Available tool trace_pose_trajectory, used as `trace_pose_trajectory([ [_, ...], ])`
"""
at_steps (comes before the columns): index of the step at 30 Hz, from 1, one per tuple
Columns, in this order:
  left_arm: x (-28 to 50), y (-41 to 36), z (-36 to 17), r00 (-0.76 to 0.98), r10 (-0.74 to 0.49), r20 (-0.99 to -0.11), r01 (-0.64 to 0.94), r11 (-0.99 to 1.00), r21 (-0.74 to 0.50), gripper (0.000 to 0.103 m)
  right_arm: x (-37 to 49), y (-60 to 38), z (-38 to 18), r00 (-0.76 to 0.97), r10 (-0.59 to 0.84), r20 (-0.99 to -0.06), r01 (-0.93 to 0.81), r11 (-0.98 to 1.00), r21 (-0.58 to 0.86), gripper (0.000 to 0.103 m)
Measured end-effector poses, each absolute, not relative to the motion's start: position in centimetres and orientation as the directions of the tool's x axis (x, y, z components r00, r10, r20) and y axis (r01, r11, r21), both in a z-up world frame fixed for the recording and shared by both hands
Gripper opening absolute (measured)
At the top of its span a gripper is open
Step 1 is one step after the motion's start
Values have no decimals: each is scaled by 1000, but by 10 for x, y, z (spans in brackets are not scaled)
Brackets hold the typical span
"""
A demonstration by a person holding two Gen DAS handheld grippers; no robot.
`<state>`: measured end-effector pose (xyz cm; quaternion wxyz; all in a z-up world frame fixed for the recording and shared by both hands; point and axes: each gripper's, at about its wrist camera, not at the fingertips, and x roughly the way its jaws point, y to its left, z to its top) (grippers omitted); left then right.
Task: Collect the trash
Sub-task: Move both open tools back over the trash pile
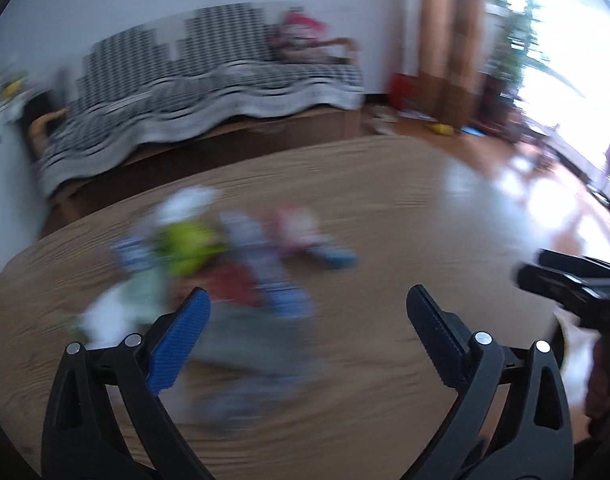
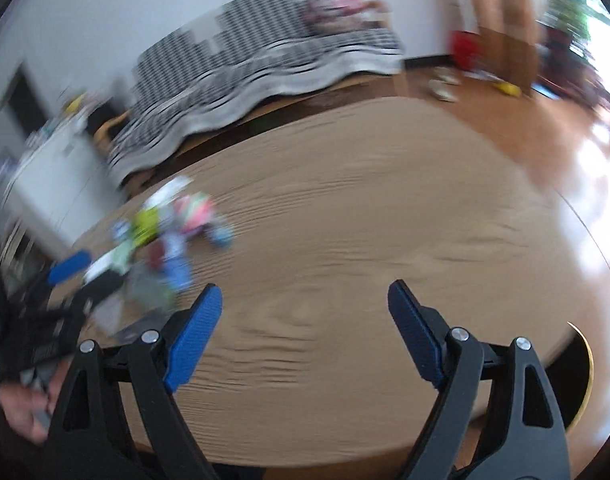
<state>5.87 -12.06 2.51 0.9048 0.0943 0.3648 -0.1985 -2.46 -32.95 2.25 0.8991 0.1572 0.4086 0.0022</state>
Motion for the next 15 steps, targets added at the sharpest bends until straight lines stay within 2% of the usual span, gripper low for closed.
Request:
trace_pose_trajectory([
  [4,92,-42,10,699,-138,-702,295,949,108,96,1,-268,11,616,216,-758,-8,963,268,82],
  [9,107,17,-2,688,-104,-718,249,963,100,96,21,-209,-16,493,332,-804,-126,942,311,82],
  [15,116,44,-3,698,-79,-712,200,976,87,96,37,-190,-45,387,453,-803,-68,883,465,82],
])
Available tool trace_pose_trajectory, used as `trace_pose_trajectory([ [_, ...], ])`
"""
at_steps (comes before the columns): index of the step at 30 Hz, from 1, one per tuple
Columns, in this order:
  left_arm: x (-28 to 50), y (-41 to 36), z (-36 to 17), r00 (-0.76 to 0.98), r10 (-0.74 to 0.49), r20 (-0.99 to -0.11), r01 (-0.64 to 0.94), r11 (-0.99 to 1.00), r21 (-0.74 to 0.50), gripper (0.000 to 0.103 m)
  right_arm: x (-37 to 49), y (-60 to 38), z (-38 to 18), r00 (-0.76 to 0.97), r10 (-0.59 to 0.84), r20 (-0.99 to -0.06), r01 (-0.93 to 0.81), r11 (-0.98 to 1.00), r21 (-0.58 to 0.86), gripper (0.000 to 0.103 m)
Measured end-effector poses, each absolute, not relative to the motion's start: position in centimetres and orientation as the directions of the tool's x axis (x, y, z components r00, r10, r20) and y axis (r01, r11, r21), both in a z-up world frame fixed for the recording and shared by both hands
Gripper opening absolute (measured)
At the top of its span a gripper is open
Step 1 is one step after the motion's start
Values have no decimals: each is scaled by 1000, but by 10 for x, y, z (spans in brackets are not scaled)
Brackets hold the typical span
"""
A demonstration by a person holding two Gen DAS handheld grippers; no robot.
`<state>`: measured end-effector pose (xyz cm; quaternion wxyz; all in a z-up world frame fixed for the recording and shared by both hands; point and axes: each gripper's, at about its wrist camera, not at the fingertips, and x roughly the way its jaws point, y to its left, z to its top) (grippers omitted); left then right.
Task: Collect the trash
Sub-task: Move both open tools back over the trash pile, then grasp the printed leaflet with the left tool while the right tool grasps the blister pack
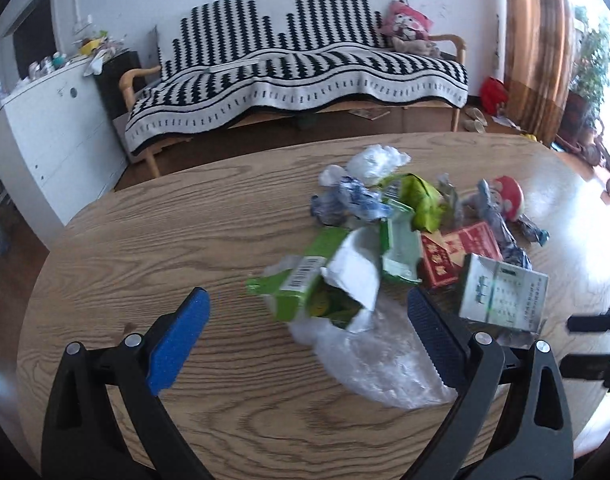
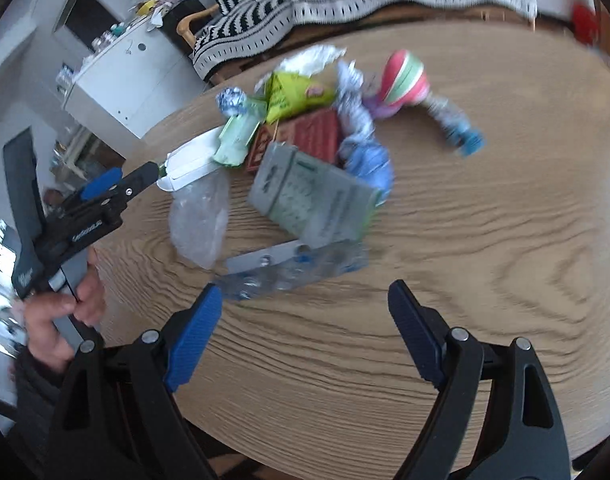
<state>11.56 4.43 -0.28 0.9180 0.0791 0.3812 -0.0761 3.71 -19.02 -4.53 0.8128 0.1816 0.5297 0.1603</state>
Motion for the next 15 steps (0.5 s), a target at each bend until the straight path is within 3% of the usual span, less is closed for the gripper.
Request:
trace_pose_trajectory([
  [8,133,50,-5,688,-88,-721,176,983,49,96,61,-170,-59,377,428,-821,71,871,487,79],
  [11,133,47,-11,679,-93,-728,194,979,56,96,66,-163,-62,368,398,-840,78,888,454,40],
  [15,140,31,-21,665,-86,-742,239,966,102,96,58,-168,-57,370,392,-842,64,894,444,9],
])
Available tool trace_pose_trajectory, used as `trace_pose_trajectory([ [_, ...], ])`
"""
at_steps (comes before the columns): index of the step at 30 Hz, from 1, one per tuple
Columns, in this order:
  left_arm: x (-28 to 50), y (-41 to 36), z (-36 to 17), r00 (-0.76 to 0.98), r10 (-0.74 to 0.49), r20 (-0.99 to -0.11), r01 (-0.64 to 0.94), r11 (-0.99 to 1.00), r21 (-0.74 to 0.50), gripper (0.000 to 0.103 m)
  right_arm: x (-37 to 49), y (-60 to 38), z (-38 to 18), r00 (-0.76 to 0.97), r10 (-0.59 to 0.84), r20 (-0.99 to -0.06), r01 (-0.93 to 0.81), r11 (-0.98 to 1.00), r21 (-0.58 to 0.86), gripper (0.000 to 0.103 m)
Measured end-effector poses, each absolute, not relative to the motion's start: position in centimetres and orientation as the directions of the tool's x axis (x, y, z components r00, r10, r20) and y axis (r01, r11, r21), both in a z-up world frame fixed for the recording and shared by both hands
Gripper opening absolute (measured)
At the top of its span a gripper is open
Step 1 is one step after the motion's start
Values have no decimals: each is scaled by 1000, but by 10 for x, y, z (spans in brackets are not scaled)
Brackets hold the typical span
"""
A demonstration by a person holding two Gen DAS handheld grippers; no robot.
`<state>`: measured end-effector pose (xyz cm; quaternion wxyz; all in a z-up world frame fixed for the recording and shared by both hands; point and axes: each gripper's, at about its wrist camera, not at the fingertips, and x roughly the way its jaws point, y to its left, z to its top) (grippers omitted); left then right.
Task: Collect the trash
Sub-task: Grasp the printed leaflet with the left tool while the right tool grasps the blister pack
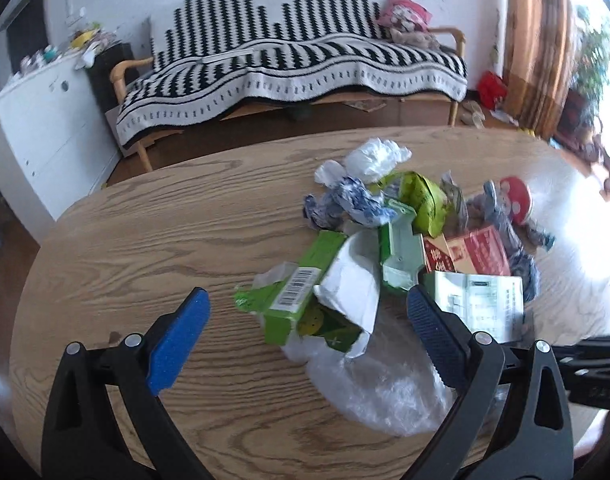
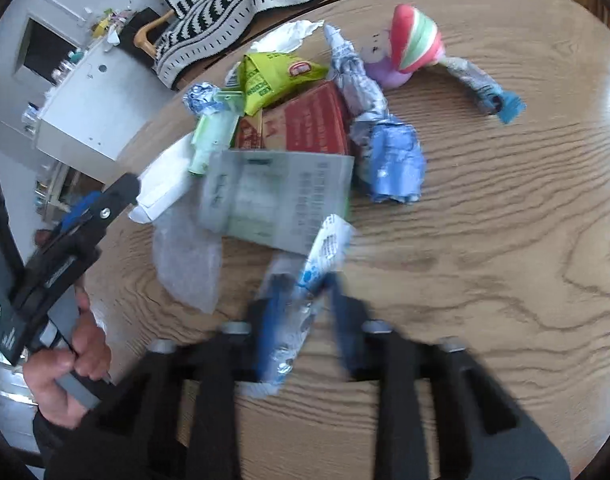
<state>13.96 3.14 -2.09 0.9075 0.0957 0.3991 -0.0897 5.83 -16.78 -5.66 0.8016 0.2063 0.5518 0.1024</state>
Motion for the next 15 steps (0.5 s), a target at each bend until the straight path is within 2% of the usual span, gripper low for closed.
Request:
trace_pose_trajectory([
  [5,143,11,-36,658,-39,-752,278,940,195,96,43,-185,-43,391,390,-834,25,901,433,6],
  [8,138,6,-30,648,-49,-760,292,937,189,96,33,-197,-35,409,386,-827,14,903,429,6],
  [12,98,-12,-5,691,-154,-706,413,886,212,96,22,-215,-26,428,374,-823,2,910,414,6],
  [15,73,-35,-9,661,-238,-712,550,799,243,96,15,-228,-25,433,362,-825,9,914,406,6],
])
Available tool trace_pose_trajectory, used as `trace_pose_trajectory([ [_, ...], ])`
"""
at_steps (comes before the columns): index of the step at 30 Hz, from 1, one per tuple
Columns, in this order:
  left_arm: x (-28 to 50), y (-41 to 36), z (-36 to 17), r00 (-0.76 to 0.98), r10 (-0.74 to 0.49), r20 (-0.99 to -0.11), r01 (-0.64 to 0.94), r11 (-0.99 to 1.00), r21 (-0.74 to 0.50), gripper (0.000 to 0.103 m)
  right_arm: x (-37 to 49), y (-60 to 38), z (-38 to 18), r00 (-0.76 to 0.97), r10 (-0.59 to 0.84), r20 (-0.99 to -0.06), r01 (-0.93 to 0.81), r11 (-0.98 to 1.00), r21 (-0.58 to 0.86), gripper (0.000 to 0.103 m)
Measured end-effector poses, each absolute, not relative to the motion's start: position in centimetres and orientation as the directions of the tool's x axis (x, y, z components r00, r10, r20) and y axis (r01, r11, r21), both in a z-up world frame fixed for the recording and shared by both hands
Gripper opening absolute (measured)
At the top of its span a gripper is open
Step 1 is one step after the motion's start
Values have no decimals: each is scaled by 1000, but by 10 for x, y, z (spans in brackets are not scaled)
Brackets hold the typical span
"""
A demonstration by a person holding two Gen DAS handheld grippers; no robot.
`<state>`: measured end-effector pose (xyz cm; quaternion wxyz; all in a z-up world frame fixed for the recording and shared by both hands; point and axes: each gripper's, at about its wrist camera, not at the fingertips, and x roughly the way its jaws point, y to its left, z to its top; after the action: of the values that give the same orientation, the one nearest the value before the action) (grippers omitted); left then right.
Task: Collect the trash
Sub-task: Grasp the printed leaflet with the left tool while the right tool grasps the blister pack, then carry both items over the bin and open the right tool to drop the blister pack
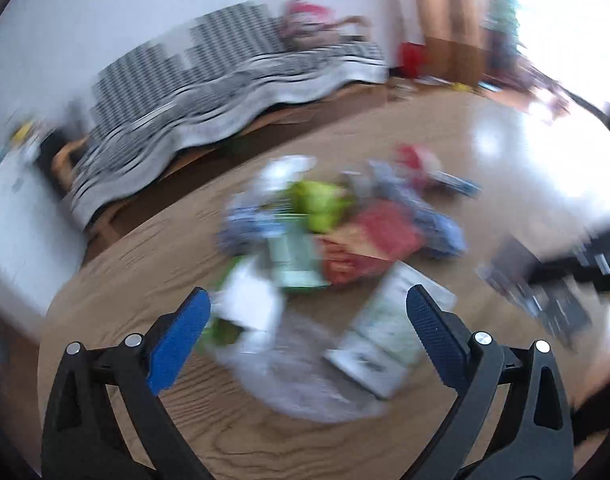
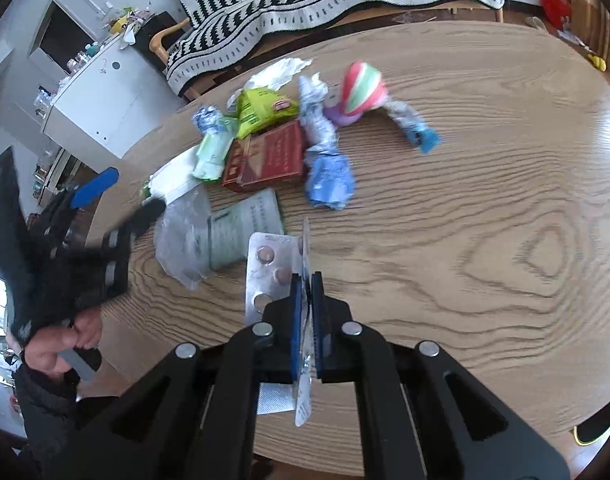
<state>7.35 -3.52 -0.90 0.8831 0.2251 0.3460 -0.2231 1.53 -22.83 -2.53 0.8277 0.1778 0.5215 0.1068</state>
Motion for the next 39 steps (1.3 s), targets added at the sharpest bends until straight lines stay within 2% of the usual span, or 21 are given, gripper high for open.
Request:
trace_pose_trajectory([
  [3,57,-67,-35,577,-268,-772,690,666,284,96,8,-244,-28,427,357,-831,20,915,404,6],
  [6,55,-87,-58,523,-254,-813,749,591,298,96,0,-252,-29,427,353,-833,27,915,402,6],
  [11,81,-85,-70,441,-250,-862,730,658,183,96,-9,-263,-23,440,362,-822,30,909,416,6],
  [15,98,-83,-79,413,-242,-878,702,699,138,94,-15,-269,-19,448,368,-814,36,903,428,6],
  [17,99,-83,-79,389,-263,-883,699,709,96,80,-18,-275,-18,452,370,-811,40,900,433,6],
  [18,100,-85,-77,381,-271,-884,697,713,82,66,-21,-278,-17,456,370,-809,44,899,436,6],
  [19,101,-87,-75,380,-263,-887,693,716,85,61,-22,-282,-17,458,371,-808,46,898,438,6],
  [22,93,-98,-73,369,-252,-895,703,705,92,56,-28,-295,-17,465,376,-801,67,888,456,6],
  [31,65,-116,-15,462,-321,-827,653,754,72,56,-61,-365,-10,537,286,-794,178,881,438,6],
  [35,45,-160,12,487,-408,-772,669,743,30,56,-83,-409,-7,573,209,-793,259,871,418,6],
  [39,12,-217,22,459,-488,-742,733,681,5,56,-118,-468,-6,599,69,-798,381,852,360,6],
])
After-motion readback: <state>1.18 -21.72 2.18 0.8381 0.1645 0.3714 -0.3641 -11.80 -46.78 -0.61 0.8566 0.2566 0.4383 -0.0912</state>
